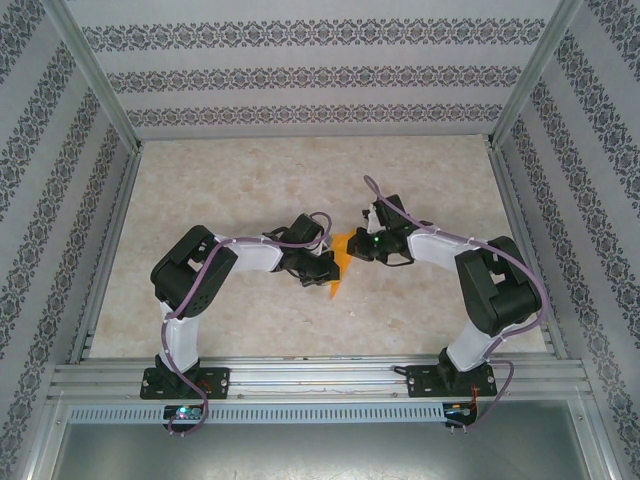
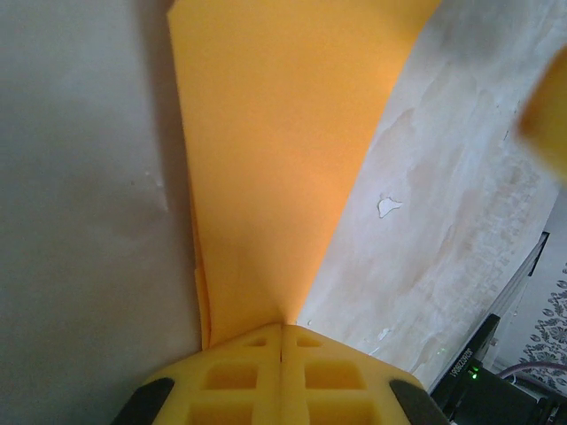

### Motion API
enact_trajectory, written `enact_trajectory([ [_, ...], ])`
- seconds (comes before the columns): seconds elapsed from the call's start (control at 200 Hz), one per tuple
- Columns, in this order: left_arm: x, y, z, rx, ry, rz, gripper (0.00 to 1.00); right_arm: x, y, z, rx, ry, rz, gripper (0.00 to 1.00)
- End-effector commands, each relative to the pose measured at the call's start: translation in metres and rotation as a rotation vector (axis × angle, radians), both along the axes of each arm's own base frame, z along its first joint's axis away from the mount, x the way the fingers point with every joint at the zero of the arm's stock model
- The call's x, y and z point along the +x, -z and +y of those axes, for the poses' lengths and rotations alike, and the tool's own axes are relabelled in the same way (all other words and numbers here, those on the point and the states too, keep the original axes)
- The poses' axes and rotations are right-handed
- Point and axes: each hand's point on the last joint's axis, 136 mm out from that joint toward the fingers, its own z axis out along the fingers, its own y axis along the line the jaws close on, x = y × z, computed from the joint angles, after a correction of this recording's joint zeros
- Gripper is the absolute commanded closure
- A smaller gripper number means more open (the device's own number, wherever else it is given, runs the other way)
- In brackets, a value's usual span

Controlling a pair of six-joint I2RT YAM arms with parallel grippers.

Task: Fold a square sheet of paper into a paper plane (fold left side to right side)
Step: Fold the wing for the fifth time at the center of the table.

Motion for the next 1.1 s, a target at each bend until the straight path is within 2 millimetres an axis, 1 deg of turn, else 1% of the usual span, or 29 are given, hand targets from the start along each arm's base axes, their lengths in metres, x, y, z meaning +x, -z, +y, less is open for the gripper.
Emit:
enact_trajectory([
  [0.0,-0.017,0.046,0.024,0.159,-0.01,0.06,1.0,-0.006,0.007,0.01,0.013,-0.009,0.005,1.0],
  [0.17,-0.017,0.047,0.024,0.166,-0.009,0.062,1.0,-0.009,0.013,0.018,0.009,-0.023,0.015,1.0],
  [0.44,-0.017,0.049,0.025,0.183,-0.01,0.068,1.0,-0.014,0.028,0.02,-0.018,-0.025,0.046,1.0],
  [0.669,-0.018,0.05,0.025,0.19,-0.006,0.075,1.0,-0.016,0.041,0.012,-0.068,-0.023,0.055,1.0],
  [0.869,-0.02,0.053,0.029,0.214,-0.012,0.084,1.0,-0.016,0.051,0.004,-0.118,-0.026,0.048,1.0],
  [1.094,-0.023,0.057,0.035,0.248,-0.015,0.096,1.0,-0.011,0.055,-0.005,-0.162,-0.023,0.018,1.0],
])
